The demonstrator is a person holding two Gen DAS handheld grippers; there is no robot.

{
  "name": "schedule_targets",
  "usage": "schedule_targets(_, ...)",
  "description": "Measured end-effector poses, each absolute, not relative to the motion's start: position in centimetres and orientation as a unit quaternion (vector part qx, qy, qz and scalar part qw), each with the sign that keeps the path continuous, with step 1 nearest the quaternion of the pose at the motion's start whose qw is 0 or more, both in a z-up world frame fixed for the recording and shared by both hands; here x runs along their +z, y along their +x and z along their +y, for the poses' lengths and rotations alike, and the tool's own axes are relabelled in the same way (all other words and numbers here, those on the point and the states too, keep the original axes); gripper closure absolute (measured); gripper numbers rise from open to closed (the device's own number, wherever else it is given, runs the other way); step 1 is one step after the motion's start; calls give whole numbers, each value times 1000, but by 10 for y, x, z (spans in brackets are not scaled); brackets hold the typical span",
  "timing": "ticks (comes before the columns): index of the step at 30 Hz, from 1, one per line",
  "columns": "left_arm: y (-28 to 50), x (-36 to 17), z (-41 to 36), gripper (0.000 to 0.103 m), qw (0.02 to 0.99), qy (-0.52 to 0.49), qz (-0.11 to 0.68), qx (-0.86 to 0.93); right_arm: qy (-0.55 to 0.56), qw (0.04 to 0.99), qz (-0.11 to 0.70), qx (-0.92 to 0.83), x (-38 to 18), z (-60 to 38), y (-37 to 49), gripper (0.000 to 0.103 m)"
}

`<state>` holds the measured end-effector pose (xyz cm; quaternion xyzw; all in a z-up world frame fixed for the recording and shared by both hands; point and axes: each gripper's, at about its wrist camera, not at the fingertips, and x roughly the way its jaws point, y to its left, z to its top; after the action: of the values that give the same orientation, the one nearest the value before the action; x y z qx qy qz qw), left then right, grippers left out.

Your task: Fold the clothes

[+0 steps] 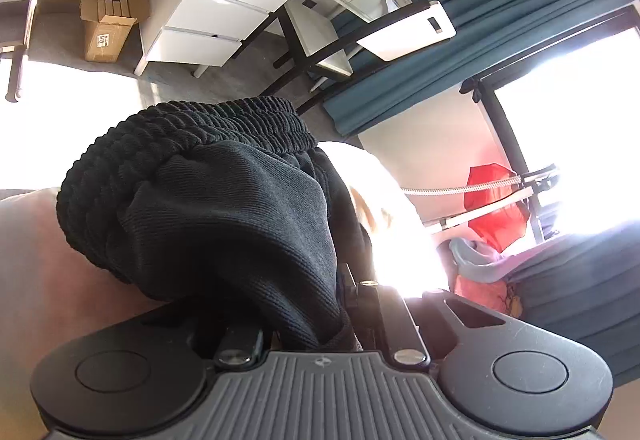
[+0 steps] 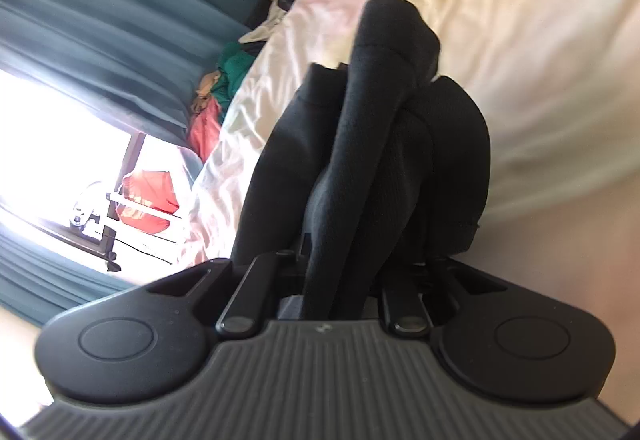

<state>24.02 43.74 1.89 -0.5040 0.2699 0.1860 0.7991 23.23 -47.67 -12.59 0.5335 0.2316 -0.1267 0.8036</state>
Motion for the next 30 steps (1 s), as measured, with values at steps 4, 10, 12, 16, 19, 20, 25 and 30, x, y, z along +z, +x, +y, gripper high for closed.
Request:
schedule_targets(4, 150, 52, 430, 89, 804, -478, 305, 182, 532, 802, 244, -123, -120, -490, 194, 88)
schedule_targets(10, 73, 20, 430, 88, 780, -489, 341, 191, 584, 764, 252, -103, -144, -510, 159, 88)
schedule_targets(12, 66, 0, 430, 86, 791, -475, 340, 181, 588, 761, 256, -101, -151, -510, 156, 88)
schedule_targets(16, 65, -17, 415, 82, 813, -433, 338, 192, 575, 768, 264, -100, -157, -508, 158, 88)
schedule_targets(19, 64, -10, 394, 64, 830, -392, 345, 195, 571, 769, 268, -97, -161, -509, 157, 88)
schedule_targets(20, 64, -5, 384, 60, 838, -369, 353, 193, 571, 770, 270, -95, -162, -509, 157, 88)
schedule_targets(25, 45, 25, 332, 37, 879, -246, 374, 163, 567, 772, 273, -87, -165, -512, 158, 87)
schedule_targets(30, 19, 44, 290, 27, 892, -170, 399, 129, 562, 777, 271, -84, -164, -510, 156, 87)
